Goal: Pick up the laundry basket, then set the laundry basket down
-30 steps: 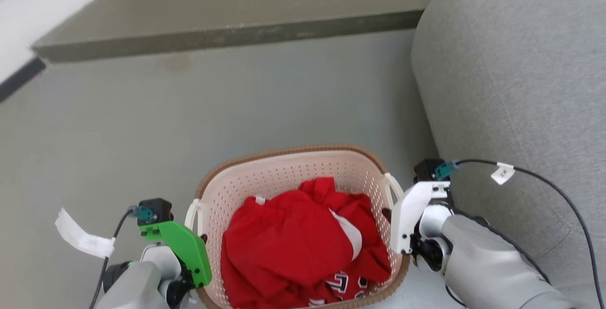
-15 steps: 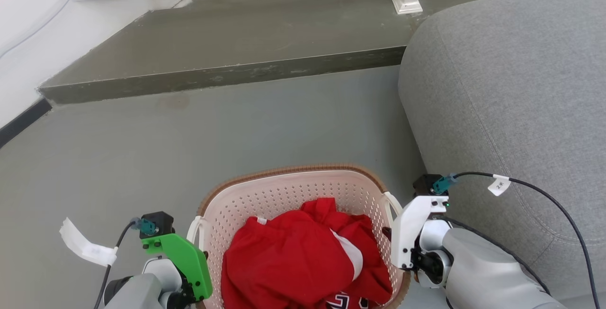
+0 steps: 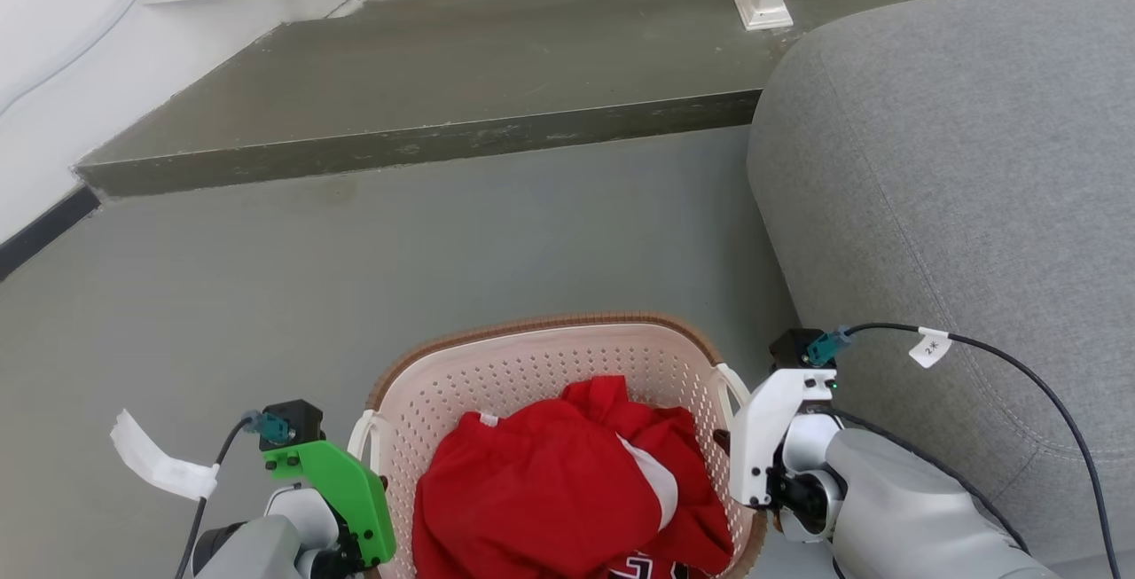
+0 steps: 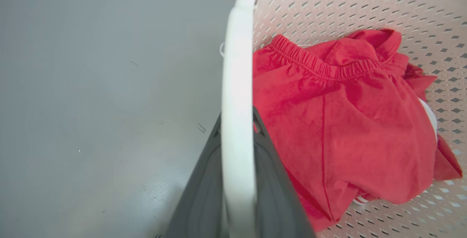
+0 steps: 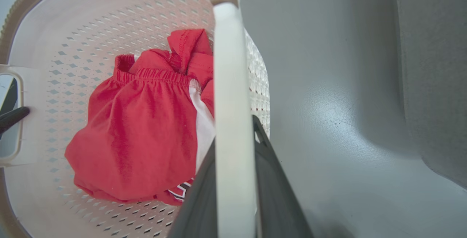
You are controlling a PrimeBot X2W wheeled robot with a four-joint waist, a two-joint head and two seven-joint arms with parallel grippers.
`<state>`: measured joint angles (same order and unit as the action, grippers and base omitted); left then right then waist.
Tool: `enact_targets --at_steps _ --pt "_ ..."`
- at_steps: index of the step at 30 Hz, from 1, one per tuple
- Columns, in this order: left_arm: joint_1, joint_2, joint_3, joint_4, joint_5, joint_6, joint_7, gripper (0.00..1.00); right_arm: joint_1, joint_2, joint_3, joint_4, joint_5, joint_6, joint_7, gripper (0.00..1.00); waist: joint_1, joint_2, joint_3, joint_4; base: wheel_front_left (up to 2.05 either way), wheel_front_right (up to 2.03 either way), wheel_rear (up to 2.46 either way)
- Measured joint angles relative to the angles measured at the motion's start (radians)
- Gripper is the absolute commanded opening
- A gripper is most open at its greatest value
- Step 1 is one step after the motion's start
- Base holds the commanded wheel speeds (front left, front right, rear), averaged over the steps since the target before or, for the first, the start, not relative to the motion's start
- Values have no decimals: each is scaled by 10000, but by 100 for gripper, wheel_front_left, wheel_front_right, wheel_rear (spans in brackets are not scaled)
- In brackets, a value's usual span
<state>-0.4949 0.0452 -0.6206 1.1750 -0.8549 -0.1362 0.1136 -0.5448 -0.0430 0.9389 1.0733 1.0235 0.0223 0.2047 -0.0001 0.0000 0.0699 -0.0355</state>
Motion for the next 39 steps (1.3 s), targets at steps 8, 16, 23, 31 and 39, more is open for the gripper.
enact_targets --at_steps 8,16,23,31,39 --pt "-1 0 0 4 -2 0 0 0 0 -2 71 -19 90 -73 -2 0 1 0 33 -3 0 0 0" --pt "-1 0 -2 21 -4 0 0 0 0 -15 148 -58 153 -84 -2 0 0 0 88 0 0 0 0" --pt "-2 0 -2 23 -15 0 0 0 -2 -19 215 -84 182 -125 -13 0 0 0 141 7 0 0 0" --pt "-20 15 0 4 -15 0 -2 0 -35 -38 295 -134 238 -155 -13 0 0 0 310 16 0 0 0" --pt "-95 67 2 -130 -15 0 -107 0 -226 -79 357 -247 251 -230 -109 0 0 0 659 19 0 0 0"
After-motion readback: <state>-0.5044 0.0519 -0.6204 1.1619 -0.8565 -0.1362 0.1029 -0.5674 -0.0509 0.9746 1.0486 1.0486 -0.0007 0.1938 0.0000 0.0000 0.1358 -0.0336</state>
